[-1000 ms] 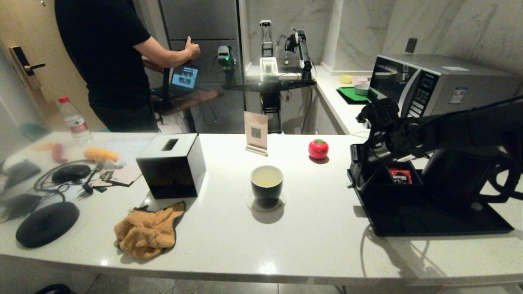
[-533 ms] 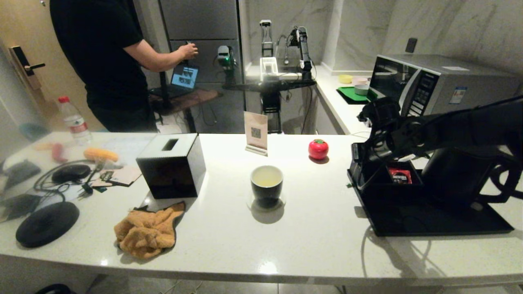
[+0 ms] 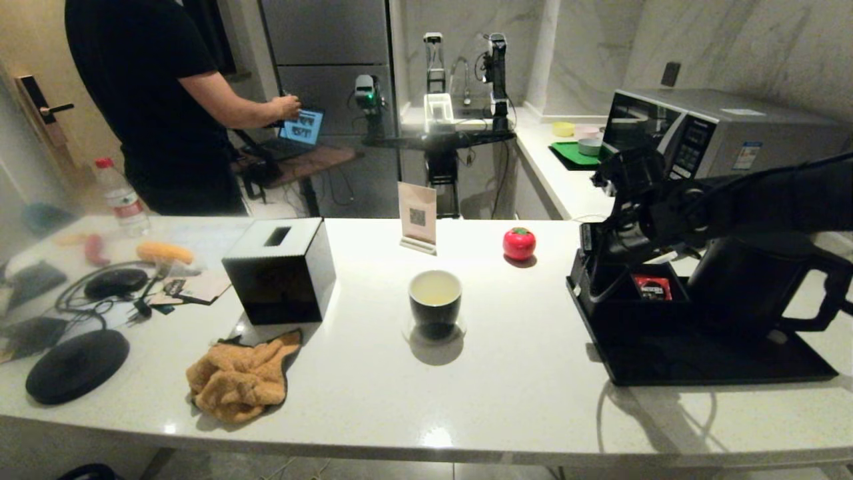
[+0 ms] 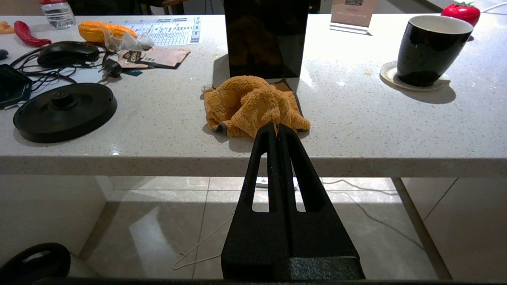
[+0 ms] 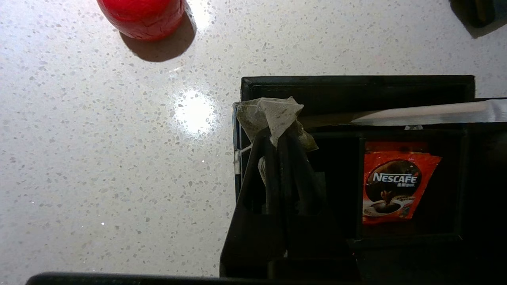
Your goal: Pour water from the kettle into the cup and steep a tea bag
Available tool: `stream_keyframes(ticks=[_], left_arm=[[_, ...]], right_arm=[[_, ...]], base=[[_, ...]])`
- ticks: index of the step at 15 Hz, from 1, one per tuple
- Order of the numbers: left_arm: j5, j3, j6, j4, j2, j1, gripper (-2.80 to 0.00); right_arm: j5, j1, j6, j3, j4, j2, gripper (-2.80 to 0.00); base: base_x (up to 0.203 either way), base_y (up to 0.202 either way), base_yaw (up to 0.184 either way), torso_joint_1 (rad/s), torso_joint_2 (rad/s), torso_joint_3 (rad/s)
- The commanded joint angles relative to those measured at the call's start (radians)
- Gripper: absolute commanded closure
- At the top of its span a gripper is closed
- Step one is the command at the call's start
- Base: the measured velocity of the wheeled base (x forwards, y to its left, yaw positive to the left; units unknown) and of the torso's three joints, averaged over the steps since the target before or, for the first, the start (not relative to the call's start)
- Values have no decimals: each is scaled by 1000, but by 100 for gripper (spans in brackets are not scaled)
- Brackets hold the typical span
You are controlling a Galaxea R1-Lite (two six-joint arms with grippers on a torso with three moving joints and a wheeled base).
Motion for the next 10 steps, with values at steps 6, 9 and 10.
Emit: stream_keyframes(ticks=[6,9,10], left_arm=[[0,0,-1,0,0,0,0],[0,0,-1,0,0,0,0],[0,0,-1,0,0,0,0]], right_arm=[[-2,23,4,53,-6,-97,0],[-3,37,14,117,-64,-141,0],[-9,43,14,134,-77,-157,0]], base=[[0,0,0,0,0,0],[0,0,0,0,0,0],[0,0,0,0,0,0]])
